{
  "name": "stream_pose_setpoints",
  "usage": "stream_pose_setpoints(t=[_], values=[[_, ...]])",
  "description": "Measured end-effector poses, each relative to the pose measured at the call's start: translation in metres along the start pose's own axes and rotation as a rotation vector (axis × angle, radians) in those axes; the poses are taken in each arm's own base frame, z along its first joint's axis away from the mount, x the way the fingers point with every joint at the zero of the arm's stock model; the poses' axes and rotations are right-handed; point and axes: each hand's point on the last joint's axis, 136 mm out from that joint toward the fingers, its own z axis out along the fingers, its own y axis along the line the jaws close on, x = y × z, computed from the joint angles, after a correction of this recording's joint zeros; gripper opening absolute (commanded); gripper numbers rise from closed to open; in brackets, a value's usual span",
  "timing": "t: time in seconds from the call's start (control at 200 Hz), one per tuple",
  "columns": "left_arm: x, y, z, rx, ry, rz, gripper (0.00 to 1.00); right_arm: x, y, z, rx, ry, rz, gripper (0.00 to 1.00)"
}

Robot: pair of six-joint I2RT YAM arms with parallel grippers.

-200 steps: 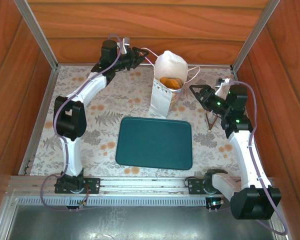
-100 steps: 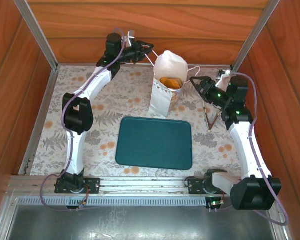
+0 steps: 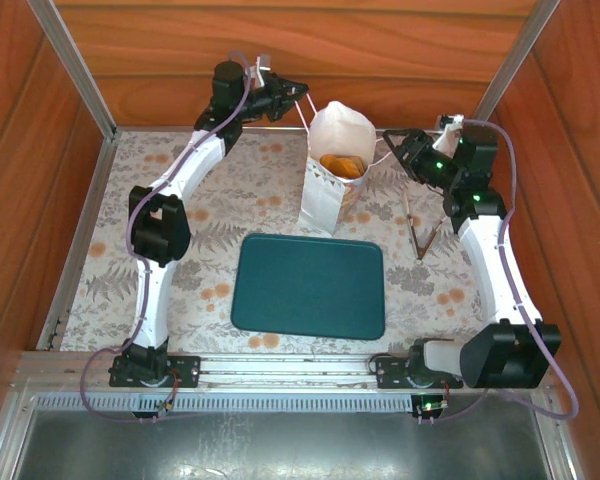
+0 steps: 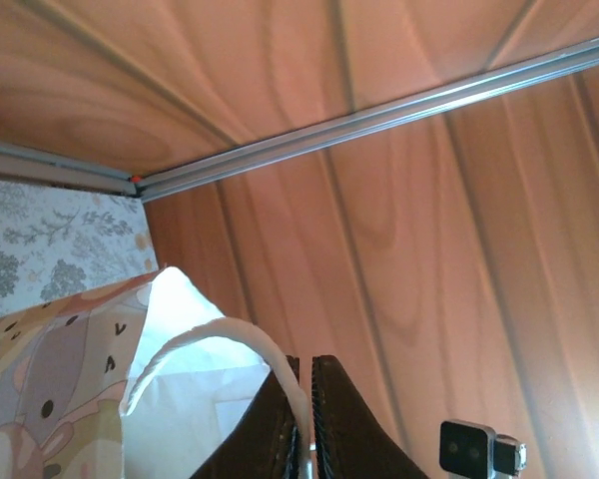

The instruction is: Take the fake bread out of the paper bag

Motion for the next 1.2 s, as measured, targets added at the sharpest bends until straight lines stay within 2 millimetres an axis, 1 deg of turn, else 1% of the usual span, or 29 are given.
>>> stream_pose_setpoints(t=[0.01, 0.015, 0.04, 0.055, 0.06, 0.1, 0.135, 0.19, 0.315, 0.39, 0.47, 0.565, 0.66, 0.815, 0.855, 0.89, 0.905, 0.93, 1.005, 1.115, 1.18, 1.199], values=[[0.000, -0.001, 0.000, 0.002, 0.000, 0.001, 0.09, -0.001, 0.000, 0.000, 0.000, 0.000, 0.001, 0.50], [0.000, -0.001, 0.000, 0.002, 0.000, 0.001, 0.08, -0.002, 0.000, 0.002, 0.001, 0.001, 0.008, 0.50], [-0.001, -0.002, 0.000, 0.005, 0.001, 0.000, 0.07, -0.003, 0.000, 0.003, 0.002, 0.002, 0.003, 0.39], [-0.001, -0.003, 0.000, 0.007, 0.001, 0.002, 0.06, -0.005, 0.000, 0.005, 0.002, 0.003, 0.010, 0.37], [-0.001, -0.004, 0.000, 0.008, 0.001, 0.002, 0.05, -0.006, 0.000, 0.006, 0.002, 0.004, 0.006, 0.34], [-0.001, -0.006, 0.001, 0.013, 0.002, 0.005, 0.04, -0.008, 0.000, 0.009, 0.002, 0.009, 0.008, 0.27], [-0.002, -0.010, 0.000, 0.018, 0.004, 0.007, 0.03, -0.010, -0.001, 0.013, 0.002, 0.013, 0.014, 0.19], [-0.003, -0.013, 0.000, 0.022, 0.004, 0.010, 0.00, -0.012, -0.001, 0.017, 0.002, 0.023, 0.022, 0.11], [-0.006, -0.015, -0.003, 0.026, -0.001, 0.012, 0.00, -0.014, 0.001, 0.027, -0.013, 0.053, 0.038, 0.05], [-0.010, -0.012, -0.006, 0.020, -0.010, 0.009, 0.00, -0.013, 0.003, 0.031, -0.020, 0.064, 0.040, 0.04], [-0.018, -0.005, -0.015, 0.005, -0.027, 0.002, 0.00, -0.008, 0.011, 0.035, -0.037, 0.084, 0.033, 0.04], [-0.029, 0.005, -0.034, -0.028, -0.057, -0.016, 0.00, 0.002, 0.023, 0.039, -0.062, 0.111, 0.021, 0.04], [-0.039, 0.012, -0.058, -0.062, -0.092, -0.031, 0.00, 0.010, 0.034, 0.047, -0.086, 0.138, 0.009, 0.04], [-0.050, 0.004, -0.096, -0.087, -0.144, -0.023, 0.00, 0.025, 0.050, 0.067, -0.119, 0.191, 0.001, 0.04], [-0.051, -0.001, -0.109, -0.092, -0.161, -0.016, 0.00, 0.032, 0.053, 0.075, -0.127, 0.212, 0.004, 0.04], [-0.052, -0.003, -0.114, -0.095, -0.167, -0.013, 0.00, 0.038, 0.055, 0.082, -0.133, 0.230, 0.005, 0.04], [-0.052, -0.006, -0.122, -0.098, -0.177, -0.007, 0.00, 0.040, 0.057, 0.083, -0.134, 0.236, 0.006, 0.04], [-0.052, -0.008, -0.128, -0.101, -0.183, -0.007, 0.00, 0.044, 0.058, 0.088, -0.138, 0.247, 0.006, 0.04], [-0.054, -0.014, -0.153, -0.112, -0.221, 0.004, 0.00, 0.057, 0.065, 0.100, -0.151, 0.283, 0.008, 0.04], [-0.057, -0.018, -0.194, -0.141, -0.283, 0.006, 0.00, 0.073, 0.074, 0.115, -0.172, 0.322, 0.006, 0.04], [-0.064, -0.021, -0.207, -0.145, -0.315, 0.019, 0.00, 0.081, 0.078, 0.118, -0.180, 0.342, 0.007, 0.04], [-0.065, -0.021, -0.208, -0.146, -0.319, 0.021, 0.00, 0.082, 0.079, 0.118, -0.181, 0.345, 0.007, 0.04]])
